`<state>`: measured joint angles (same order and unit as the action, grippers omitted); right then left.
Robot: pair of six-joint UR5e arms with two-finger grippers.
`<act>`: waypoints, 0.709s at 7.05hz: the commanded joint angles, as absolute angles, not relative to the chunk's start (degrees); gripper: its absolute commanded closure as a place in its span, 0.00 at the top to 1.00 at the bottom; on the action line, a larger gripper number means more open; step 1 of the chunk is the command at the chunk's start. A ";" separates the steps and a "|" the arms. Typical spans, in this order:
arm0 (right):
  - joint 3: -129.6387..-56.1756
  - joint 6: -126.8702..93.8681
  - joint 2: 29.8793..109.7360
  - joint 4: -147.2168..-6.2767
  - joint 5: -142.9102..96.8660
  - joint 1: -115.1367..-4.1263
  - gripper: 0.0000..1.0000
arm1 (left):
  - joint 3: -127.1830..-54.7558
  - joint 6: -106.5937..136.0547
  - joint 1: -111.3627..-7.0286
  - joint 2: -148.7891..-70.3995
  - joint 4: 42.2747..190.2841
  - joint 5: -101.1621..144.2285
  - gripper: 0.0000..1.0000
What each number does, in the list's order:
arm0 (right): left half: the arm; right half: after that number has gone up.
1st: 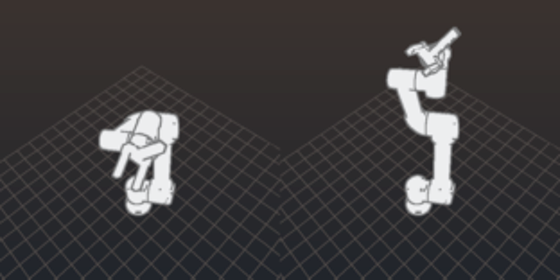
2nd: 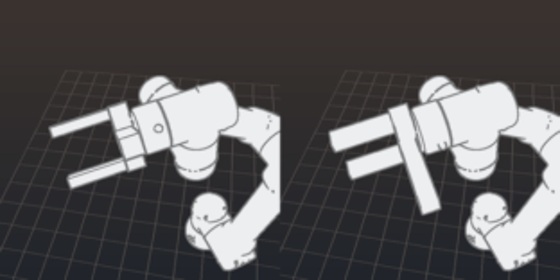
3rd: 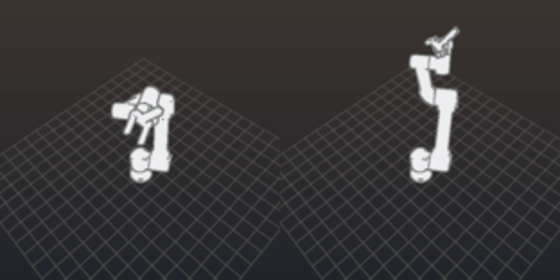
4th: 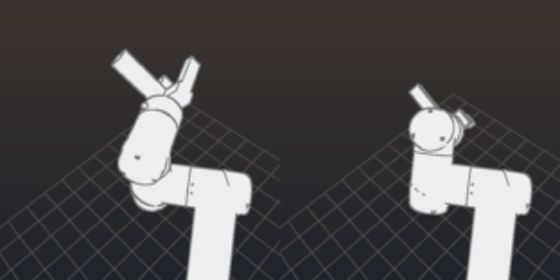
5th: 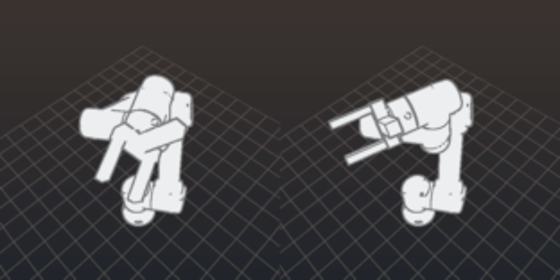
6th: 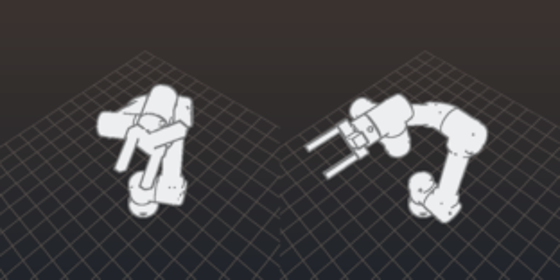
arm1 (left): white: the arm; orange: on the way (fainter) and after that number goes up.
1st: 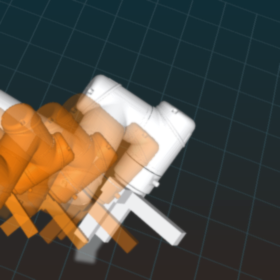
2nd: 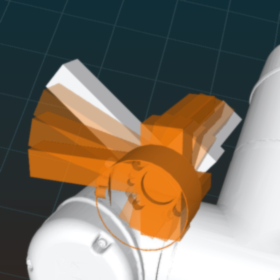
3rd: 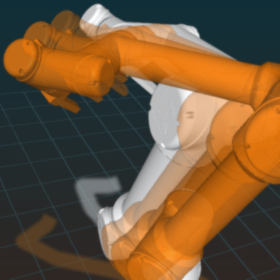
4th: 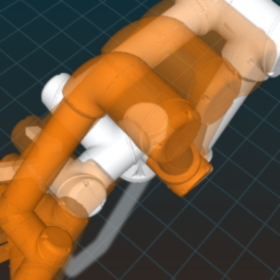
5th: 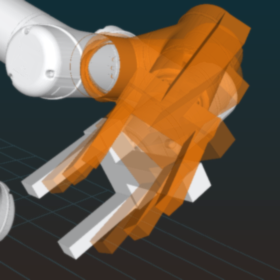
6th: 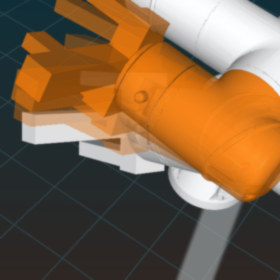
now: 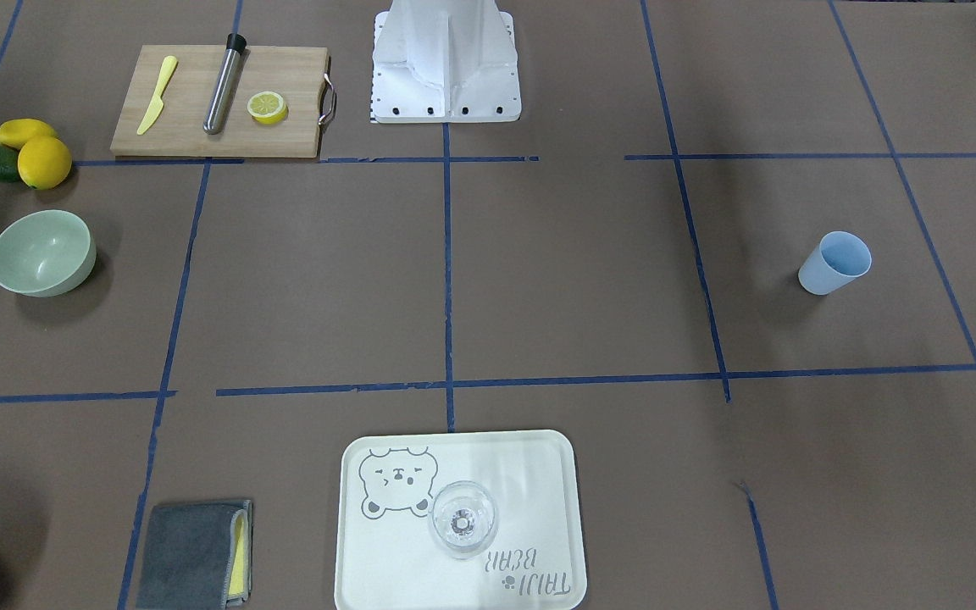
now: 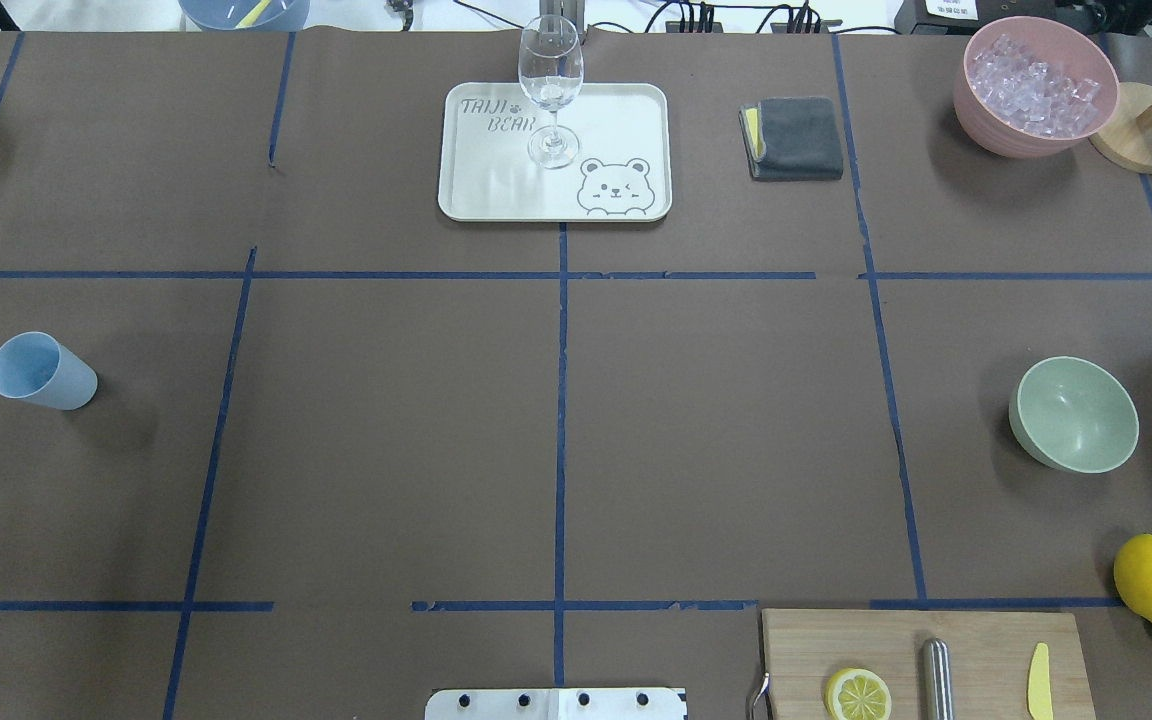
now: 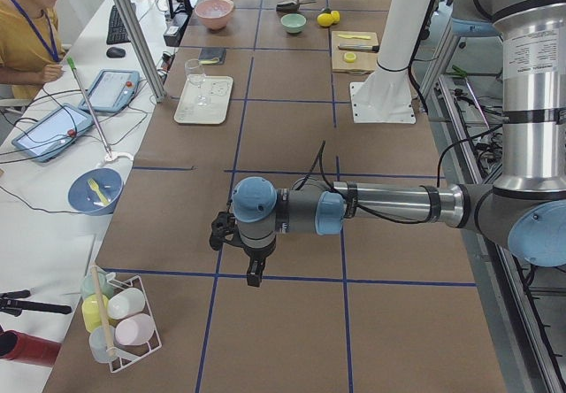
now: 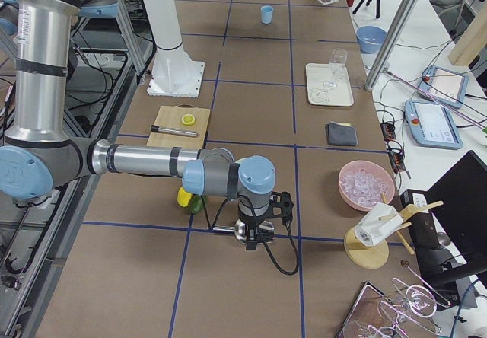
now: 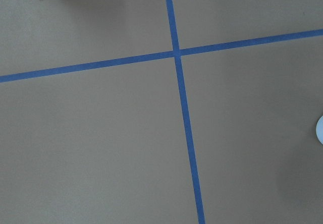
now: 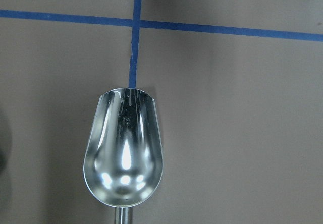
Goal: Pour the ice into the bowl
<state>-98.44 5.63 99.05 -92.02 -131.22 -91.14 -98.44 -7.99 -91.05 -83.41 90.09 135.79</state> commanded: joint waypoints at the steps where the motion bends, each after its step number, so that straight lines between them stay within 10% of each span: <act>1: -98.44 5.45 99.05 -92.02 -131.22 -91.14 1.00 | -98.52 -8.09 -91.05 -83.41 90.09 135.62 1.00; 5: -101.49 4.92 98.79 -91.93 -131.31 -91.05 1.00 | -99.14 -7.91 -91.14 -83.32 90.18 135.26 1.00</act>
<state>-99.35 5.17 98.92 -92.00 -131.23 -91.09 -98.90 -7.99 -91.11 -83.33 90.16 135.40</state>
